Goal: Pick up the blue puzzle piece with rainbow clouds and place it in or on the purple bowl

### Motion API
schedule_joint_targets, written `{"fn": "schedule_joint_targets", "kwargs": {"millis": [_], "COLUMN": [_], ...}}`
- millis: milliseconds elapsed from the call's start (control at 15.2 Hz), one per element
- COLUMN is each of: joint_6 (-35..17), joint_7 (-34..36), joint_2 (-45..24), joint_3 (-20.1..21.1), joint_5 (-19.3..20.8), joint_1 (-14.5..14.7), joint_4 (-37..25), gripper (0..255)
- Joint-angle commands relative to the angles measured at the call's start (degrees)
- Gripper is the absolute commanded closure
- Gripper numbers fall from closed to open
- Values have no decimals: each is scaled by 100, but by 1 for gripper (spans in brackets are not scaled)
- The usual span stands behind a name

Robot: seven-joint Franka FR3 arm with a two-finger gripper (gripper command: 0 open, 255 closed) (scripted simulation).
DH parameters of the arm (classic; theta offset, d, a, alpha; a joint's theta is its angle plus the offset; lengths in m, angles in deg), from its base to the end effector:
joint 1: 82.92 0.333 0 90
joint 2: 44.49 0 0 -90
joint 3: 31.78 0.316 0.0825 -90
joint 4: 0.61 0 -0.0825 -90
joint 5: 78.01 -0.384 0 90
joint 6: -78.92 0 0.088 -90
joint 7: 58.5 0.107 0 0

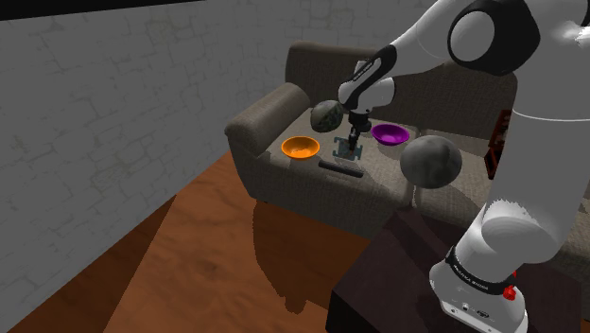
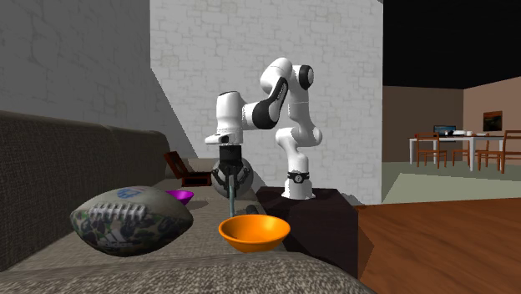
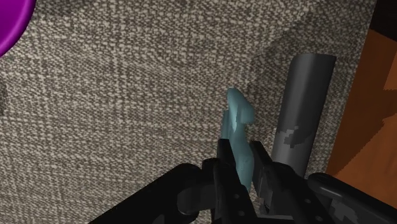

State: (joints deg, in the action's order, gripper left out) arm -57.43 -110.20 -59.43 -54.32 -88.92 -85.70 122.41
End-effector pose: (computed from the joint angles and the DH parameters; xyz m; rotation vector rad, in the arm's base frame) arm 0.5131 -0.2380 0.2886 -3.0717 -0.5176 -0.0282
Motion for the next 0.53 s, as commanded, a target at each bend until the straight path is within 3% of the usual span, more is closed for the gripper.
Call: {"fn": "schedule_joint_targets", "kwargs": {"millis": [0, 462], "joint_6": [111, 577], "joint_7": [44, 219], "joint_2": [93, 454], "joint_3": [-25, -101], "joint_5": [63, 303], "joint_1": [17, 75], "joint_4": [-29, -172], "gripper": [255, 255]}}
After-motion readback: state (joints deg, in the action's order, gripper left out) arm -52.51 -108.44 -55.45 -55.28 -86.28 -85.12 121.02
